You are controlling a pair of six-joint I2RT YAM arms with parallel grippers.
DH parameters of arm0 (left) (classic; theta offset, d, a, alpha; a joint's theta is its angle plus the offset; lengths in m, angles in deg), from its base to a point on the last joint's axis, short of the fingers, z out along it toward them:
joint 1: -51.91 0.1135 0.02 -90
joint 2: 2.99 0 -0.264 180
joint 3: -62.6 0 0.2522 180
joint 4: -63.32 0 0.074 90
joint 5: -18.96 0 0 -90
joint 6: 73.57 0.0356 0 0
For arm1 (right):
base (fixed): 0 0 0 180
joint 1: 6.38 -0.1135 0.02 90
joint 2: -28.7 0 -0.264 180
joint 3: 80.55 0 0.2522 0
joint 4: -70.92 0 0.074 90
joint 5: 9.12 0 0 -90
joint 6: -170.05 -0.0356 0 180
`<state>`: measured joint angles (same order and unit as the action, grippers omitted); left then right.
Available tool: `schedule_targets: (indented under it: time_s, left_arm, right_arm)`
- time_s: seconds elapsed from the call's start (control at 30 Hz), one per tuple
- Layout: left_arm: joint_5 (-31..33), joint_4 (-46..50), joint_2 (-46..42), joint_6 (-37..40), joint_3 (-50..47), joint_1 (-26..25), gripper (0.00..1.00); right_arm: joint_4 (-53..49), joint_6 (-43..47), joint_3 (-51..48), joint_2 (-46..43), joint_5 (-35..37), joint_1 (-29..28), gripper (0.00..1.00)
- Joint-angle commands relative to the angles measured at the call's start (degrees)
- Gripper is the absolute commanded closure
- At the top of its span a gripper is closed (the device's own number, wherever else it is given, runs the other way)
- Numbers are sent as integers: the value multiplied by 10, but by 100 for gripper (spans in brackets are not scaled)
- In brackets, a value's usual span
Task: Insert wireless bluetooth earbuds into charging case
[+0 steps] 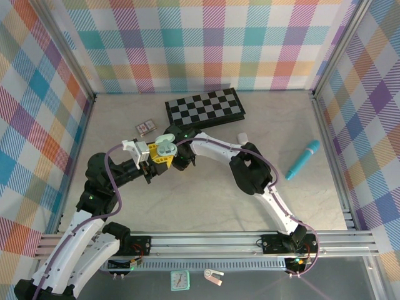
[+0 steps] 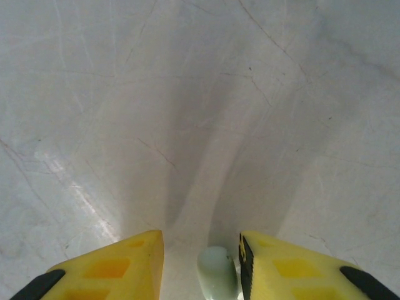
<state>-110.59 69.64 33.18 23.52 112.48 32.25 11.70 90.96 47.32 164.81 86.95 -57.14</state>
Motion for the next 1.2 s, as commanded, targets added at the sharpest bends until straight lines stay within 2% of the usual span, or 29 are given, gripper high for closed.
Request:
schedule_targets:
  time_s: [0.0, 0.37, 0.63, 0.9, 1.17]
  left_arm:
    - [-10, -3, -3, -6, 9, 7, 69]
    - [-12, -11, -3, -7, 5, 7, 69]
    - [-13, -26, -4, -18, 3, 8, 69]
    - [-23, -54, 3, -30, -5, 7, 68]
    - [-50, -136, 30, -53, -25, 5, 68]
  right_arm:
    - [-22, 12, 18, 10, 12, -4, 66]
    - [-23, -6, 19, 10, 20, -4, 81]
    - [-15, -37, 4, -16, 15, -2, 82]
    - [46, -114, -98, -101, -21, 29, 83]
    - [101, -163, -230, -206, -25, 85, 83]
